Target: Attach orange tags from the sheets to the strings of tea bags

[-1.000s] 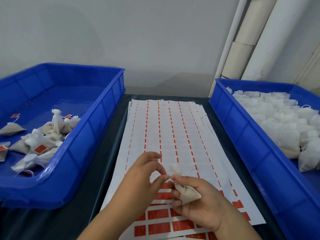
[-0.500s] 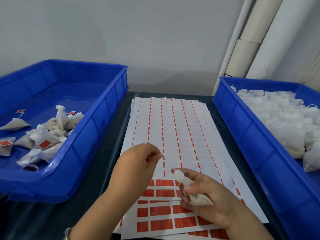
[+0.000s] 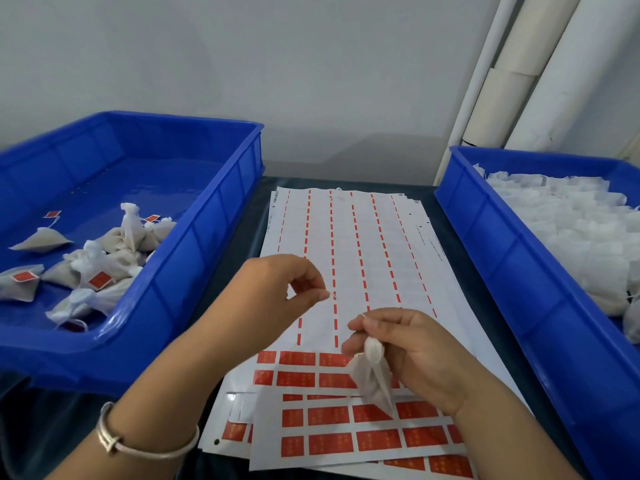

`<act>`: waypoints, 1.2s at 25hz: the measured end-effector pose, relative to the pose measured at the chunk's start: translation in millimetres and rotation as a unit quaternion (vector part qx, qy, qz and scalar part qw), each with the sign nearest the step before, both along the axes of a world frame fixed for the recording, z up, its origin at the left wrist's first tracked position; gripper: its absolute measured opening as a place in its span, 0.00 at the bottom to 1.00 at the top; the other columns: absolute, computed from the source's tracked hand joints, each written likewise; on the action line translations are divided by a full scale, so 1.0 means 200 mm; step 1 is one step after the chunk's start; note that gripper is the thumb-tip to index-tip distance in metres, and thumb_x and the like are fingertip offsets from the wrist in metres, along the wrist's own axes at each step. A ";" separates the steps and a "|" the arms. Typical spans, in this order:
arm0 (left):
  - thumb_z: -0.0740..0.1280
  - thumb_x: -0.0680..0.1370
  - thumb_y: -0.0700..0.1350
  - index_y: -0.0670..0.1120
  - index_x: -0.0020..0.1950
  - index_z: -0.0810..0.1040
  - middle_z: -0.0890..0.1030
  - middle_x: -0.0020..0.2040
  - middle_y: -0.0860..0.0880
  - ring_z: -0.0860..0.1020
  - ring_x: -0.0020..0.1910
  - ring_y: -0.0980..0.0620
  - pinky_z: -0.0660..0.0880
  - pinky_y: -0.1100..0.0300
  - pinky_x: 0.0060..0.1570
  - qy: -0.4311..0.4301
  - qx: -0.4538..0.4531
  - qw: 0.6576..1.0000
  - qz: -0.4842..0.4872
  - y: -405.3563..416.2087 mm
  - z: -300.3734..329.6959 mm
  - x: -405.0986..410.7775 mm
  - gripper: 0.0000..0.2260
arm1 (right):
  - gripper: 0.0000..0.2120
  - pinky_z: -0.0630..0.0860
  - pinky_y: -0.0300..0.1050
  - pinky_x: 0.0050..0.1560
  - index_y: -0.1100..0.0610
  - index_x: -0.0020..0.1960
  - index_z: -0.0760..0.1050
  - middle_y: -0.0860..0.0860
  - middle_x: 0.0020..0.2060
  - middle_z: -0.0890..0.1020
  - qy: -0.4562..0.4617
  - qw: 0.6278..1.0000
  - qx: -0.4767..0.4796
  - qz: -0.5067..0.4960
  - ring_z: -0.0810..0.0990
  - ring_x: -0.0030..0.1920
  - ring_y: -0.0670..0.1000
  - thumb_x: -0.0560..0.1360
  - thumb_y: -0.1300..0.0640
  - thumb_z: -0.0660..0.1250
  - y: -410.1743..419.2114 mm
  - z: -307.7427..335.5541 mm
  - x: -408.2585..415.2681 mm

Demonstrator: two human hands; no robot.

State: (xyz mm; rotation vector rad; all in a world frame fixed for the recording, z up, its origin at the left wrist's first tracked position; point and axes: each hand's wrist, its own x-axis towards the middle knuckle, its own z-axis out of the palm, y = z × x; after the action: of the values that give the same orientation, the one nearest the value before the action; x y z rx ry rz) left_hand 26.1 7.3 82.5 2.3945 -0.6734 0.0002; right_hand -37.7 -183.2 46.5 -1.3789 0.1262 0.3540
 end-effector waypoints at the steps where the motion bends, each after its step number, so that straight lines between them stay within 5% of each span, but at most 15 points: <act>1: 0.69 0.73 0.51 0.63 0.37 0.71 0.76 0.37 0.64 0.71 0.42 0.76 0.66 0.83 0.34 0.006 0.006 1.000 -0.006 0.01 0.01 0.01 0.10 | 0.10 0.80 0.39 0.45 0.56 0.43 0.85 0.57 0.37 0.84 -0.005 1.000 0.001 -0.015 0.84 0.42 0.53 0.68 0.54 0.66 -0.01 0.00 0.00; 6: 0.68 0.74 0.52 0.63 0.45 0.75 0.75 0.39 0.65 0.76 0.40 0.67 0.72 0.77 0.38 0.035 0.016 0.999 -0.018 -0.02 0.01 -0.01 0.05 | 0.09 0.77 0.46 0.43 0.56 0.41 0.84 0.53 0.24 0.72 -0.032 0.990 0.019 -0.138 0.74 0.27 0.48 0.68 0.55 0.65 -0.13 0.00 -0.04; 10: 0.67 0.75 0.56 0.59 0.61 0.74 0.76 0.58 0.60 0.75 0.55 0.58 0.73 0.61 0.58 0.083 0.092 0.988 -0.087 -0.31 -0.19 -0.16 0.15 | 0.09 0.72 0.45 0.35 0.58 0.40 0.83 0.52 0.23 0.69 -0.036 0.972 -0.028 -0.231 0.69 0.24 0.47 0.71 0.56 0.64 -0.31 0.00 -0.12; 14: 0.64 0.74 0.62 0.54 0.74 0.58 0.55 0.76 0.53 0.57 0.74 0.48 0.54 0.47 0.71 0.051 0.187 0.977 -0.090 -0.59 -0.33 -0.23 0.31 | 0.11 0.65 0.45 0.31 0.64 0.44 0.77 0.52 0.21 0.67 -0.036 0.942 -0.124 -0.311 0.64 0.21 0.47 0.79 0.62 0.59 -0.44 -0.02 -0.17; 19: 0.60 0.70 0.71 0.56 0.75 0.43 0.41 0.77 0.53 0.40 0.76 0.49 0.34 0.47 0.67 0.041 0.201 0.979 -0.011 -0.58 -0.46 -0.23 0.42 | 0.12 0.66 0.39 0.22 0.60 0.41 0.76 0.49 0.18 0.69 0.019 0.928 -0.224 -0.296 0.64 0.18 0.44 0.80 0.59 0.58 -0.45 -0.08 -0.18; 24: 0.65 0.68 0.68 0.60 0.69 0.62 0.60 0.73 0.58 0.60 0.71 0.54 0.56 0.49 0.72 0.059 0.127 0.989 0.042 -0.50 -0.49 -0.22 0.32 | 0.12 0.66 0.32 0.21 0.57 0.41 0.76 0.47 0.20 0.74 0.036 0.936 -0.254 -0.240 0.69 0.18 0.41 0.80 0.57 0.59 -0.37 -0.13 -0.13; 30: 0.65 0.72 0.64 0.58 0.61 0.75 0.69 0.68 0.59 0.64 0.68 0.56 0.55 0.50 0.72 0.021 0.105 0.992 0.062 -0.52 -0.53 -0.25 0.20 | 0.09 0.80 0.41 0.39 0.50 0.40 0.77 0.46 0.37 0.82 0.042 0.915 -0.363 -0.173 0.82 0.38 0.47 0.77 0.52 0.63 -0.31 -0.17 -0.07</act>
State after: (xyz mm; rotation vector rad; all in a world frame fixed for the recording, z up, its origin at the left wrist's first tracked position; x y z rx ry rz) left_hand -23.8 -97.0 -23.2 2.6281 -0.5254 -0.0726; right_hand -51.1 -245.6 12.1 -2.0321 0.6148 0.0571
